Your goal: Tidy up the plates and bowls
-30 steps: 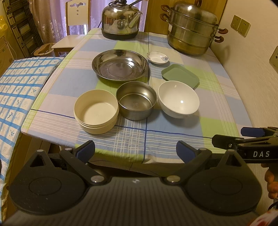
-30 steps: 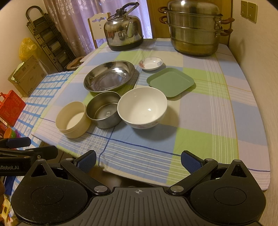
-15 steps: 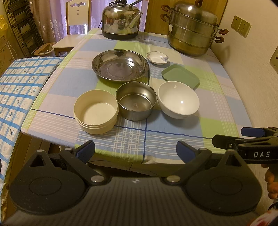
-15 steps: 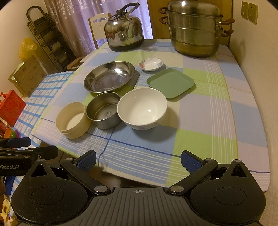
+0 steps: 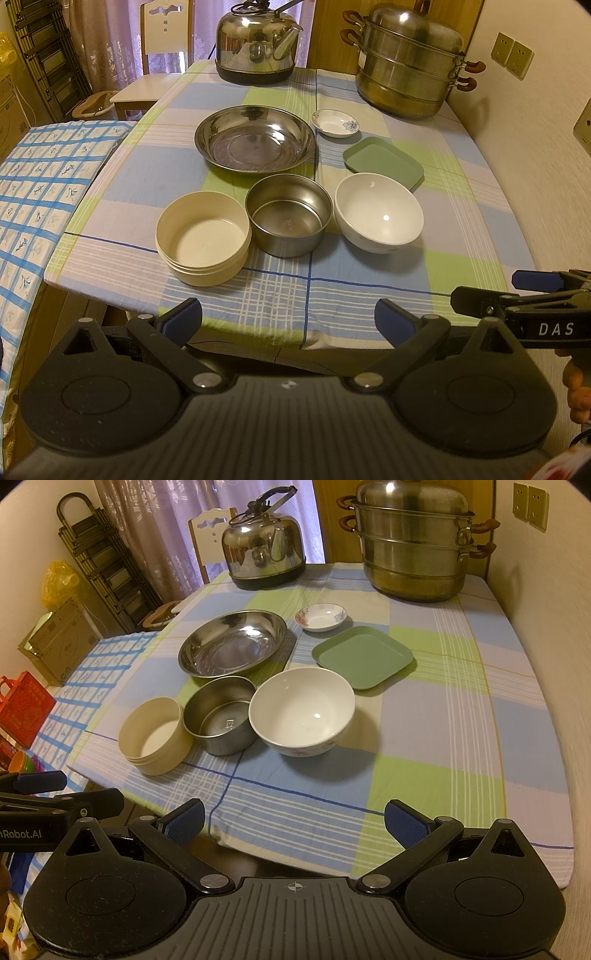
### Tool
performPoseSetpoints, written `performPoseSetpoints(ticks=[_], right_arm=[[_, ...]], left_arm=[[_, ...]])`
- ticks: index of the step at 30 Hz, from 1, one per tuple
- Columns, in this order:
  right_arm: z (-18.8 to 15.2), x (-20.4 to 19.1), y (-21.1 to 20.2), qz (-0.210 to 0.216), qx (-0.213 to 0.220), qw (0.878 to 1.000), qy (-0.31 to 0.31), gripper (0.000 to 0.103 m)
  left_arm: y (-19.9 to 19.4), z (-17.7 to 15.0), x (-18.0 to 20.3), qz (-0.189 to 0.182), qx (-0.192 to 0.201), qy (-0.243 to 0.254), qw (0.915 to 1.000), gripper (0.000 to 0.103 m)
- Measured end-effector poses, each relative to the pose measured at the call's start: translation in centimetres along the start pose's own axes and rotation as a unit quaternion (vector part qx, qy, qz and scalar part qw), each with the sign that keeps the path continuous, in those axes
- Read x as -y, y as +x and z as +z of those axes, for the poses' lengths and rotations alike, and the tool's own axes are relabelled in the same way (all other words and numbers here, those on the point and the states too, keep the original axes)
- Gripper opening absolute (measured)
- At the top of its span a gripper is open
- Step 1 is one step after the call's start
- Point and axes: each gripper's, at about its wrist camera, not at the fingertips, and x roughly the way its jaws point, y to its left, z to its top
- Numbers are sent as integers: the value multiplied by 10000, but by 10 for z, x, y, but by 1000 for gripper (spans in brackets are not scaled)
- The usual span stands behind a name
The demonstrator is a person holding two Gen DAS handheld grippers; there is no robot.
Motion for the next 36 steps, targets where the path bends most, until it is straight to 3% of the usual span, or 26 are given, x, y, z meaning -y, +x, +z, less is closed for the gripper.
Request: performPoseSetpoints(ticks=[25, 36], right_arm=[[3, 6, -3, 56, 16, 10000, 49, 103], [3, 41, -3, 347, 111, 9972, 647, 103]], left_arm=[[3, 2, 11, -11, -12, 79, 10000, 100], [9, 15, 20, -105, 138, 249, 9995, 100]])
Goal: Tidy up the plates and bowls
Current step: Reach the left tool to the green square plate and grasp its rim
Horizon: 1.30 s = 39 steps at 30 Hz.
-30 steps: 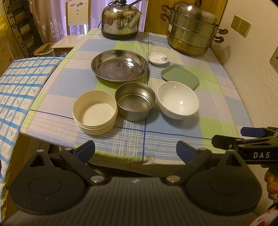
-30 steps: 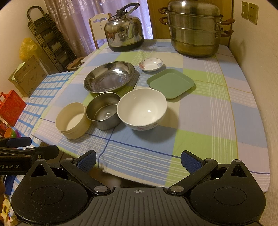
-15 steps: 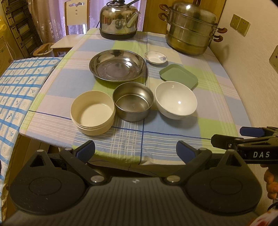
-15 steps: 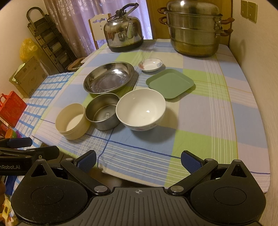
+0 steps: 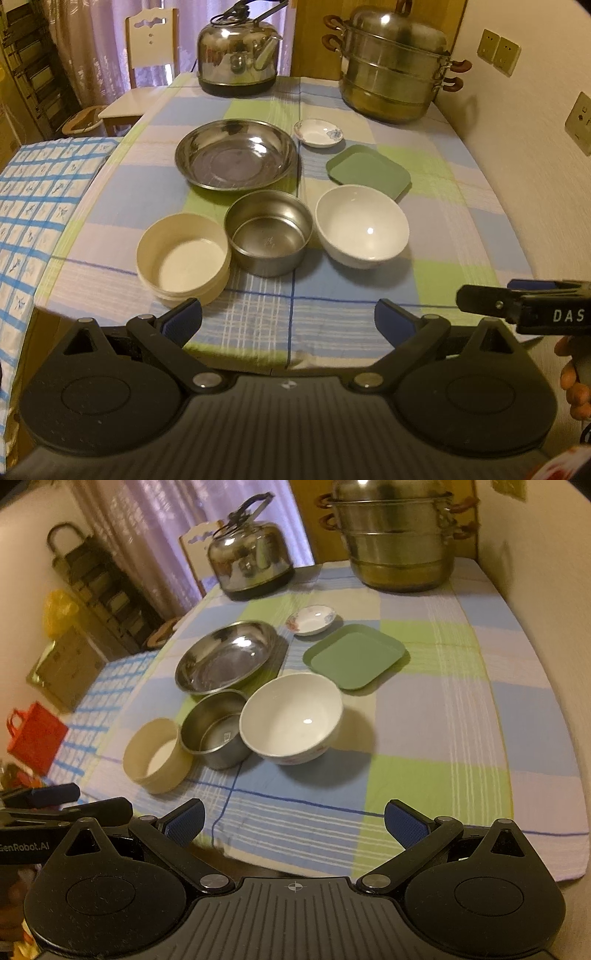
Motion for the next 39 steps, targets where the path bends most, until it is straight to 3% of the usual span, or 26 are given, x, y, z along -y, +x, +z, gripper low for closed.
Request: performPoseSetpoints(ticks=[8, 15, 21, 25, 27, 29, 36, 39], right_arm=[[9, 37, 0, 87, 245, 9985, 492, 103], [24, 51, 13, -436, 552, 9935, 890, 103], [52, 72, 35, -525, 611, 9872, 1375, 103], [73, 76, 52, -746, 713, 9866, 1262, 102], [83, 79, 63, -804, 702, 9868, 1220, 98], [93, 84, 78, -854, 609, 9876, 1164, 85], [120, 98, 120, -1076, 554, 9880, 959, 72], [129, 107, 135, -1064, 574, 9883, 929, 63]], left_arm=[[25, 34, 4, -414, 113, 299, 9986, 100], [74, 79, 7, -727, 74, 673, 9951, 95], [118, 121, 7, -926, 9, 945, 9912, 94], [145, 143, 9, -1046, -58, 1085, 9886, 92], [159, 153, 10, -1124, -112, 1109, 9874, 91], [174, 161, 11, -1181, -191, 1108, 9866, 90], [222, 179, 21, -1396, -587, 1119, 9821, 76], [242, 184, 26, -1454, -753, 1115, 9802, 66]])
